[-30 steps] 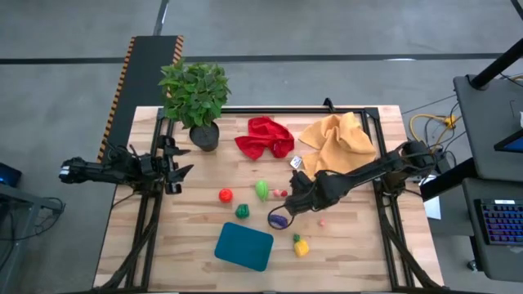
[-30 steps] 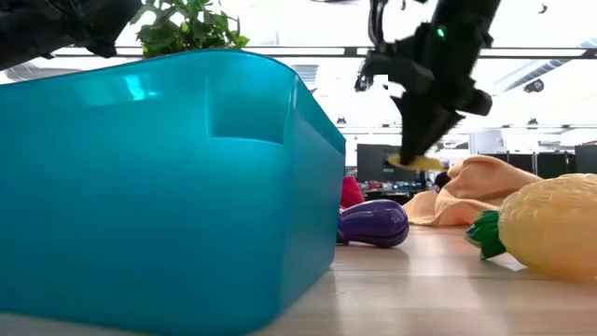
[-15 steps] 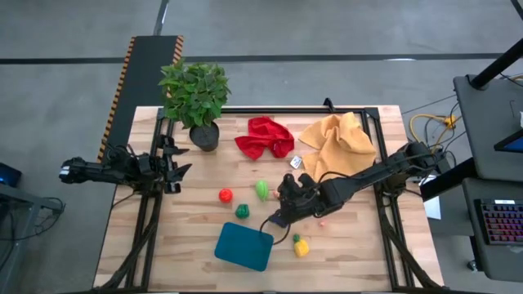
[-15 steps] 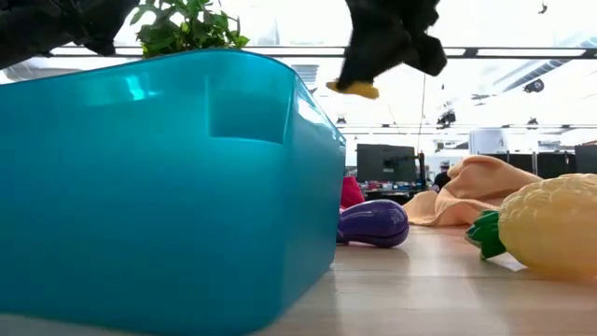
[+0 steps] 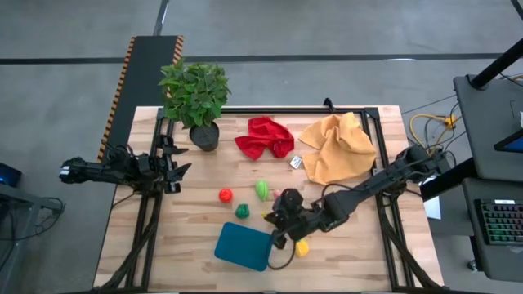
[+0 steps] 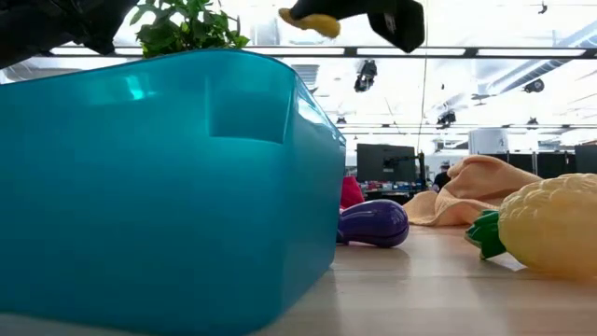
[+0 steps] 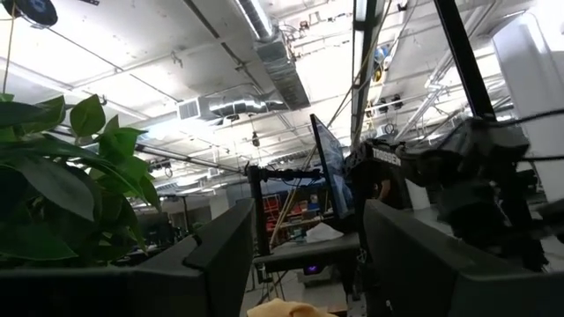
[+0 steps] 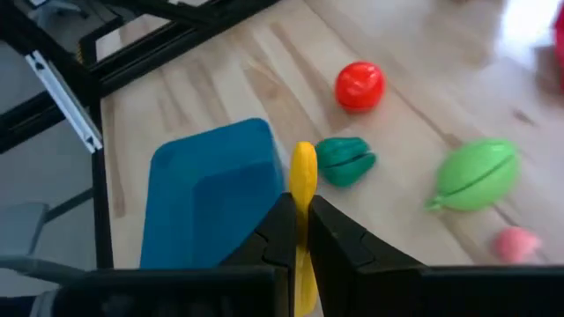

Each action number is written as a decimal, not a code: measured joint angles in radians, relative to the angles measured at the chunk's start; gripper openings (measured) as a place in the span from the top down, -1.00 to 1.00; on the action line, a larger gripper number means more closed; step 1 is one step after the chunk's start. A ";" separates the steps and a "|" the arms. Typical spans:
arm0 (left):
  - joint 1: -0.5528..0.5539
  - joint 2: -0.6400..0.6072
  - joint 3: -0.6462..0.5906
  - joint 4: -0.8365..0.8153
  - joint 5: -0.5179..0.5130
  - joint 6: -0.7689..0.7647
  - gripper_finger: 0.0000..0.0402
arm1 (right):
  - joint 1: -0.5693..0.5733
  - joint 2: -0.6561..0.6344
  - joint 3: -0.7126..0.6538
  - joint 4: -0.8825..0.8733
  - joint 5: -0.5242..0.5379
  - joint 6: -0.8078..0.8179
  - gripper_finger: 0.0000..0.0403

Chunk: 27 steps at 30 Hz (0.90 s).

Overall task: Pick and placing Produce into tupperware
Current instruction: Put the yellow corn into the blue basket

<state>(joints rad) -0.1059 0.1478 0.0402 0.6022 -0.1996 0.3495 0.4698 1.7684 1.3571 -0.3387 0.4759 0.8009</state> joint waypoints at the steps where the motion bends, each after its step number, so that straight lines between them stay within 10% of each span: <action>1: 0.000 0.000 0.000 0.000 0.001 0.000 0.01 | 0.002 0.016 0.000 0.019 -0.001 -0.001 0.91; 27: 0.000 0.000 0.002 0.261 0.004 0.089 0.01 | 0.055 0.263 0.171 0.008 -0.091 -0.037 0.91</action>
<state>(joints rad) -0.1059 0.1475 0.0423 0.8629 -0.1959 0.4389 0.5246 2.0315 1.5276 -0.3307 0.3845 0.7635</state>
